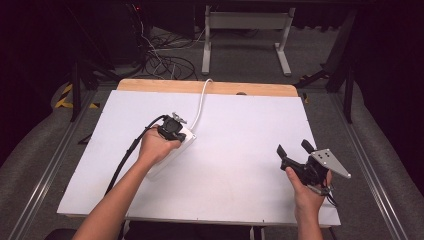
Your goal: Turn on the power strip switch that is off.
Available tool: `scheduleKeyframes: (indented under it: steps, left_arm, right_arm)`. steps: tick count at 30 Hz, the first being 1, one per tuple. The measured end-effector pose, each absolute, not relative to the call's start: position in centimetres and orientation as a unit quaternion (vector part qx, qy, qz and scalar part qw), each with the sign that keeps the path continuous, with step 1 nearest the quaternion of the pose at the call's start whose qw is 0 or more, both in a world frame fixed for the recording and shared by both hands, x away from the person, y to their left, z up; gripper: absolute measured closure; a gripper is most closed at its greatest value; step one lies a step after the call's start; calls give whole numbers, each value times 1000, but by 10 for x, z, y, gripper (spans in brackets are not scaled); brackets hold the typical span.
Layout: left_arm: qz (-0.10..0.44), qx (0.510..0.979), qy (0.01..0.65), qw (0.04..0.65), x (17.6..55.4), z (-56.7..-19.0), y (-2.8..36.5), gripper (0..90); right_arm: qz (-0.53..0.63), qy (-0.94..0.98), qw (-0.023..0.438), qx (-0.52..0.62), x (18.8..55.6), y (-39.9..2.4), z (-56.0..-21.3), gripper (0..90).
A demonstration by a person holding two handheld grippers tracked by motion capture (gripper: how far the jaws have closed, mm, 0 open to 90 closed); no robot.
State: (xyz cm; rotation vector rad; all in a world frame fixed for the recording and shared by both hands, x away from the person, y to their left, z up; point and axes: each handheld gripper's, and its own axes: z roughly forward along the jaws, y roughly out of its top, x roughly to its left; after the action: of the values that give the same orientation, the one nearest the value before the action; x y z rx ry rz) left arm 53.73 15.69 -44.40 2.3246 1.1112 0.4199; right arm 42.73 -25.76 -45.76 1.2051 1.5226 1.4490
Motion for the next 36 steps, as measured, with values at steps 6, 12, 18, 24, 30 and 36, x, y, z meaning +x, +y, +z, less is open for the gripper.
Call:
scheduleKeyframes:
  steps: [6,12,18,24,30,36]
  left_arm:
    - [164,861,411,252,536,-444,153,900]
    - [167,861,415,241,536,-443,156,900]
    - [157,856,416,265,534,-447,154,900]
    - [193,867,404,220,532,-444,141,900]
    - [170,862,414,239,535,-444,147,900]
    - [166,862,413,240,535,-444,148,900]
  right_arm:
    - [560,586,353,467,426,-259,-457,96]
    - [561,584,355,468,424,-259,-457,97]
    - [562,582,355,469,425,-259,-456,97]
    - [564,581,354,469,425,-259,-456,97]
    - [562,581,354,469,424,-261,-456,97]
    - [562,582,354,470,424,-260,-456,97]
